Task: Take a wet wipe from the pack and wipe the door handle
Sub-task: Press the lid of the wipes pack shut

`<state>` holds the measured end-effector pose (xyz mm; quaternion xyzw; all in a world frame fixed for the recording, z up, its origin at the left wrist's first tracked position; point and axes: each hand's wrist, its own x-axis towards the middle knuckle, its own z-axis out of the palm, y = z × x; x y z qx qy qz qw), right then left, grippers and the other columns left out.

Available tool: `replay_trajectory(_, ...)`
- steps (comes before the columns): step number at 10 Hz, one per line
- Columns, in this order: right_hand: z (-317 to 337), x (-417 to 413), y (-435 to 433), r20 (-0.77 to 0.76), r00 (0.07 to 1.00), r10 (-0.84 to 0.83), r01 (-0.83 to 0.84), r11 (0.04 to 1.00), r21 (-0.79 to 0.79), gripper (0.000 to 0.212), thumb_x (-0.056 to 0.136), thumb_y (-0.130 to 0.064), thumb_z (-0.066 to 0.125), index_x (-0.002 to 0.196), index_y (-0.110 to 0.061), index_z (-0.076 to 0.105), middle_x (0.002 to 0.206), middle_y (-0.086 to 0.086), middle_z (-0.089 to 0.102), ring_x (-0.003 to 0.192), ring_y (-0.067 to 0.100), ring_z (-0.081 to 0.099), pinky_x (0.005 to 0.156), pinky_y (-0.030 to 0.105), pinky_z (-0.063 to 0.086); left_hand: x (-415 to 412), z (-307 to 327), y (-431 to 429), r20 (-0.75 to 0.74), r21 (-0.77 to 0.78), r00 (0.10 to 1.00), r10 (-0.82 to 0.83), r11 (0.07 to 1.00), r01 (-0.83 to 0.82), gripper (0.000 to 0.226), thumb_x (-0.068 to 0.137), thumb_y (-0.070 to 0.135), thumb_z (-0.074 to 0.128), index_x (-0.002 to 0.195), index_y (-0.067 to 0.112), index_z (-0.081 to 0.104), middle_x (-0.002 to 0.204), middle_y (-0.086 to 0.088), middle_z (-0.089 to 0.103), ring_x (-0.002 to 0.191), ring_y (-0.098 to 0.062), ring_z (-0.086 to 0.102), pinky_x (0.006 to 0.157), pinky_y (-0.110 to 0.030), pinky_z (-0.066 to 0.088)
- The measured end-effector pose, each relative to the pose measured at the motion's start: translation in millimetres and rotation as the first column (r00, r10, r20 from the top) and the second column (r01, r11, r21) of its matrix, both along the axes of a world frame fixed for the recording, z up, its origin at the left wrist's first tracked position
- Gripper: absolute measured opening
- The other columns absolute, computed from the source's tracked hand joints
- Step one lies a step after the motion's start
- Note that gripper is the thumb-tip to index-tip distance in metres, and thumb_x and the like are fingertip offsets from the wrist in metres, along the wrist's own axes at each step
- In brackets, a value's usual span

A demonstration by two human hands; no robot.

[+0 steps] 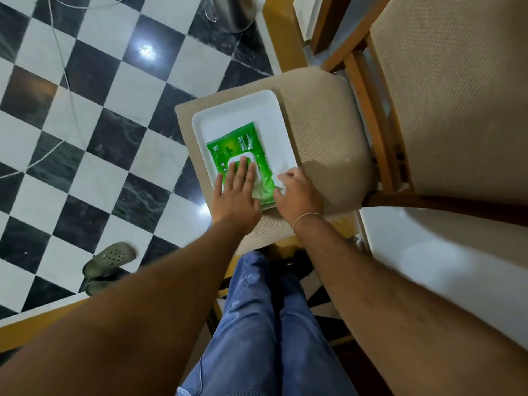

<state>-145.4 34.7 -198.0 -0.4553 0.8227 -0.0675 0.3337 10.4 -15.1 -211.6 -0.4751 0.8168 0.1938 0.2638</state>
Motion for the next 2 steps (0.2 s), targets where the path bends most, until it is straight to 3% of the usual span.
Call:
replay_trajectory(1,4.9,2.9,3.9,-0.016,0.999,0.033,-0.033,0.999,0.016,0.043,0.091,-0.030,0.065,0.133,-0.021,0.067,0.140,0.005,0.051,0.119,0.030,0.058,0.090,0.040,0.054,3.0,7.2,-13.4,-0.030,0.052,1.000,-0.007,0.999,0.008,0.080,0.115,0.042,0.029,0.180,0.028,-0.015,0.189,0.002,-0.024,0.178,-0.024,-0.018,0.146,-0.052,-0.007)
replay_trajectory(2,27.5,0.9,10.9,-0.078,0.997,0.000,0.000,1.000,0.002,0.058,0.093,-0.030,0.064,0.150,-0.026,0.053,0.152,0.008,0.042,0.125,0.033,0.055,0.091,0.043,0.056,5.1,28.6,-15.2,-0.088,0.002,0.995,-0.041,0.999,0.042,0.079,0.114,0.042,0.029,0.180,0.031,-0.014,0.188,0.002,-0.025,0.177,-0.024,-0.019,0.146,-0.052,-0.007)
